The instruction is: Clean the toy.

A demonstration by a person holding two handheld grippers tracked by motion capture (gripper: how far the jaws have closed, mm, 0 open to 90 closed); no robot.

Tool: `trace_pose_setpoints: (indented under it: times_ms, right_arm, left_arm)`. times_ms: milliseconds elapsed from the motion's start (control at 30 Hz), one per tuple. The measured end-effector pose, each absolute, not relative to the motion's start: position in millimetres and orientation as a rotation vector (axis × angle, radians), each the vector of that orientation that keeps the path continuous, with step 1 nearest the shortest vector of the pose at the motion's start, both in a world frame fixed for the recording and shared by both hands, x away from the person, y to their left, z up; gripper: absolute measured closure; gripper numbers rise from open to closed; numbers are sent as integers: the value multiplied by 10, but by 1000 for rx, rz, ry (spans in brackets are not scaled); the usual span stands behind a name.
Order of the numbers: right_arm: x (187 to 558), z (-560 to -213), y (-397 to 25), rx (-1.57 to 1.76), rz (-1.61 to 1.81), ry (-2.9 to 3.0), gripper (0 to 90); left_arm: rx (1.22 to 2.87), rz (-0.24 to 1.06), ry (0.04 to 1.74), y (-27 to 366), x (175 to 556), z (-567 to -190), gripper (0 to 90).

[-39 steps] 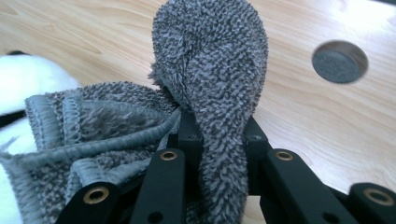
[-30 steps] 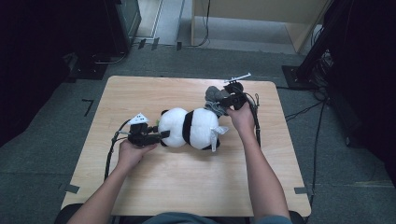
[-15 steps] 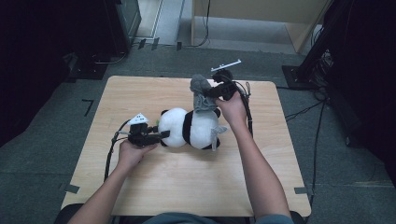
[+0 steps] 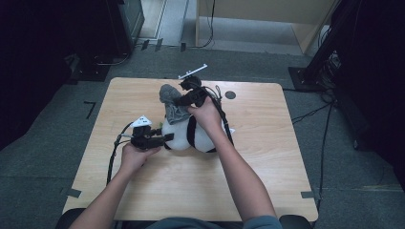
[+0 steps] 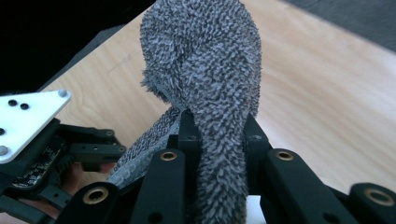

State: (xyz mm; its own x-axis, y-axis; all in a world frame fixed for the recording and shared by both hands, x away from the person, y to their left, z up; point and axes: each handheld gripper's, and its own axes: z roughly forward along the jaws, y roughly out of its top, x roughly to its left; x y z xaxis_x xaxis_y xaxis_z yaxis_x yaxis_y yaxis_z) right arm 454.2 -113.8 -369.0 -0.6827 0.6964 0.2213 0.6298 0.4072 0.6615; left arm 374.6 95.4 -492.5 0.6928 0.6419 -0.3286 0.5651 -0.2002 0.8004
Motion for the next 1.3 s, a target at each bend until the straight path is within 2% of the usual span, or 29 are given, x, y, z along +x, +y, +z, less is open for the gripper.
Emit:
trace_pose_setpoints:
  times_ms: [233, 533, 800, 1300]
  right_arm:
    - [4557, -3942, -989, 1209, 1009, 2624, 756]
    - [4601, -3984, -1244, 1279, 1039, 2593, 751]
    - [4589, -3947, -1620, 1293, 918, 2581, 753]
    - [4569, -3973, -2391, 1457, 992, 2431, 751]
  left_arm:
    - [1867, 70, 954, 974, 3770, -4943, 441]
    - [1877, 73, 954, 955, 3777, -4937, 463]
    - [1887, 81, 947, 950, 3770, -4930, 473]
    - [1875, 51, 956, 947, 3771, -4924, 516]
